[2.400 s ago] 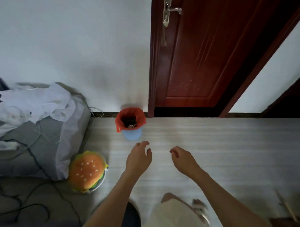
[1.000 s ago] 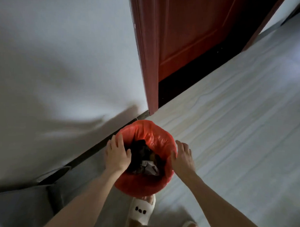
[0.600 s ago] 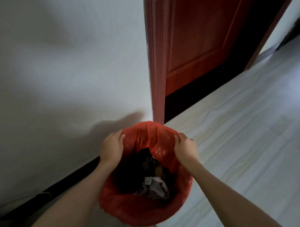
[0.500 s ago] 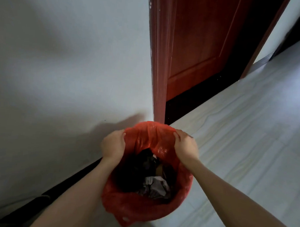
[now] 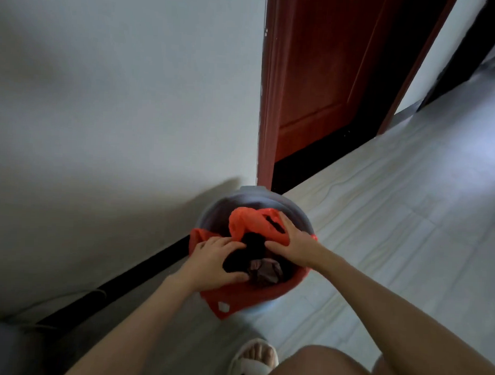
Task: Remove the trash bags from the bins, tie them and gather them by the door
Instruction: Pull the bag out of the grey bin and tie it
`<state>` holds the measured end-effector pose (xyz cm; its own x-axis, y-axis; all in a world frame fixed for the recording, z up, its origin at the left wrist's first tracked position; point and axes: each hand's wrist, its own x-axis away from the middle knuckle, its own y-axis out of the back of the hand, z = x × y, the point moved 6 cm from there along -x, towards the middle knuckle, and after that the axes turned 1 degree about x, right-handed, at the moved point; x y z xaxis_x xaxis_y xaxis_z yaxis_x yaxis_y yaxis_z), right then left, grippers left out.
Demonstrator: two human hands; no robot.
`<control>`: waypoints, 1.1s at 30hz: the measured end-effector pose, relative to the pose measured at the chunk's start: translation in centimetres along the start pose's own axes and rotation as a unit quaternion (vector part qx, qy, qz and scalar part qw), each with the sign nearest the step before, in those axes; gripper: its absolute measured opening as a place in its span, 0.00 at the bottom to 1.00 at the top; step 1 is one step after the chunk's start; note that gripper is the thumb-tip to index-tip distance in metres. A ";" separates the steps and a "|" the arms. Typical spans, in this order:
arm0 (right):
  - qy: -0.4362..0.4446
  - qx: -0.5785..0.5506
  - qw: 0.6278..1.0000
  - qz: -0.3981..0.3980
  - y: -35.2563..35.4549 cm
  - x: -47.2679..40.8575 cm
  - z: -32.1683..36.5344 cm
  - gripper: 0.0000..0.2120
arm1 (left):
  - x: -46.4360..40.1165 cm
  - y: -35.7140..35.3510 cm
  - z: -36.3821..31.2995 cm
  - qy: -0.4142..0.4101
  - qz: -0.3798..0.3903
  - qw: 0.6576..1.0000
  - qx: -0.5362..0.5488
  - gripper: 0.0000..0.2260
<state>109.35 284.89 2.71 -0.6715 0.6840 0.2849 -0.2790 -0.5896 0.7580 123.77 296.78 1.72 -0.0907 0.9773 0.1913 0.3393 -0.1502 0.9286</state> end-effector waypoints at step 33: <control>0.005 0.328 0.944 -0.039 -2.5 2.0 0.9 0.14 | 4.7 0.1 4.6 0.330 -0.227 0.866 0.299 0.16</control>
<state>109.36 288.11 1.90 -0.6738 0.7086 0.2097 0.1546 -0.1423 0.9777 127.71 302.04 1.28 -0.7905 0.5877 0.1727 0.5343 0.5237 0.6635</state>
